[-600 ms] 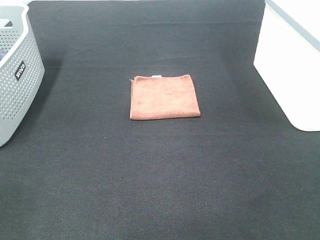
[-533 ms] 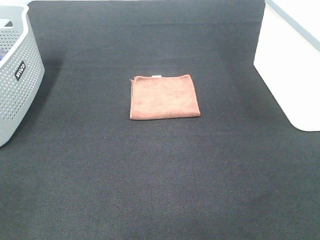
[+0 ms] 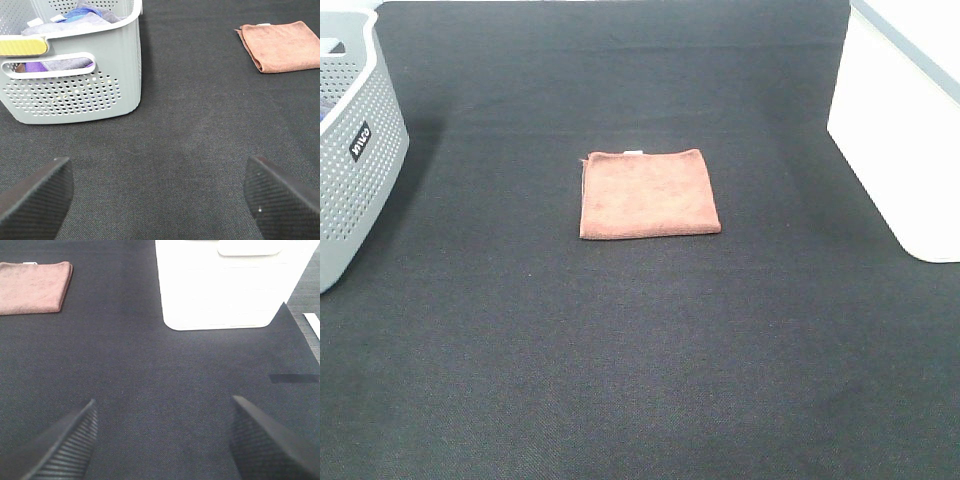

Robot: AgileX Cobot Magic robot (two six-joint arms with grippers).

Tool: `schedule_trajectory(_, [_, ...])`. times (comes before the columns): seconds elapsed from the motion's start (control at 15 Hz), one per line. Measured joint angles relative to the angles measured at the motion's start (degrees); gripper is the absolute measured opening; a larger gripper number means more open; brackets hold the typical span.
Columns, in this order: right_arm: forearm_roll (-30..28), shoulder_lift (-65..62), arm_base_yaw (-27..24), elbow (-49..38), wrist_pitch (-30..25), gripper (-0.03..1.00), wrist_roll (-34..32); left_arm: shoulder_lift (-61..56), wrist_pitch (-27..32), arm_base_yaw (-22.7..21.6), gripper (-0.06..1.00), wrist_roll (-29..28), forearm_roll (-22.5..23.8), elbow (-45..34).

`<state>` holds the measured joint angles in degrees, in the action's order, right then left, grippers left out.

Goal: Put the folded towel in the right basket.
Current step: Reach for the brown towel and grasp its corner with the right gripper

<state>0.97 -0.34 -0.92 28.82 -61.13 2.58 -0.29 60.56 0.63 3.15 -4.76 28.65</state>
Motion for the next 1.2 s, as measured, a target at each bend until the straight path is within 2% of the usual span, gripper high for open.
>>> schedule_trajectory(1.2, [0.0,0.0,0.0,0.0,0.0,0.69,0.0,0.0,0.0,0.0,0.87,0.0,0.0,0.0])
